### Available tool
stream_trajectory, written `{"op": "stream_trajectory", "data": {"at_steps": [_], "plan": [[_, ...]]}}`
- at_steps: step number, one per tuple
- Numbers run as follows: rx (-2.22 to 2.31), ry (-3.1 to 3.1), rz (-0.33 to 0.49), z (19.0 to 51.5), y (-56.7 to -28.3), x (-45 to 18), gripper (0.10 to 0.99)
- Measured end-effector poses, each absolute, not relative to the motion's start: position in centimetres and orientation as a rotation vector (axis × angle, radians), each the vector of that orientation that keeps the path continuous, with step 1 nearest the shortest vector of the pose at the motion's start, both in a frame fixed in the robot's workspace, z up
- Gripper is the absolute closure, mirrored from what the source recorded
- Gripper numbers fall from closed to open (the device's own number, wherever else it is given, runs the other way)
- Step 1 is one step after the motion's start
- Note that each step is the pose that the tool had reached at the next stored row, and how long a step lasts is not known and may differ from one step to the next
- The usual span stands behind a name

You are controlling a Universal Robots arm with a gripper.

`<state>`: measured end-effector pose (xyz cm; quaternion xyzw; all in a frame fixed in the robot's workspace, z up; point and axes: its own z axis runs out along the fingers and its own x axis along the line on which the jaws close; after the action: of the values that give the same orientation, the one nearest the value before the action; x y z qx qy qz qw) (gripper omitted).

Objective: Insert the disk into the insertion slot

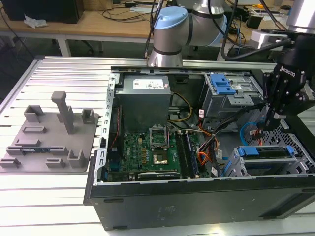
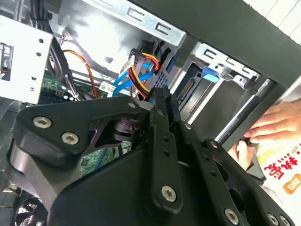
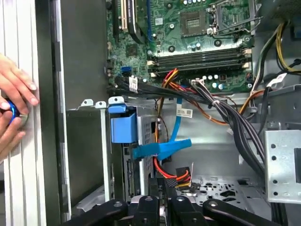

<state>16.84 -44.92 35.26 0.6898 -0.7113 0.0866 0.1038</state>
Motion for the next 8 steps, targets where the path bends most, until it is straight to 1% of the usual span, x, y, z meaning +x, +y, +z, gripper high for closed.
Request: {"op": "stream_trajectory", "data": {"at_steps": [2, 8], "plan": [[2.019, -2.068, 0.202, 35.3, -45.1, 17.6, 0.922], [2.016, -2.075, 0.176, 35.1, -46.2, 18.0, 0.922]]}}
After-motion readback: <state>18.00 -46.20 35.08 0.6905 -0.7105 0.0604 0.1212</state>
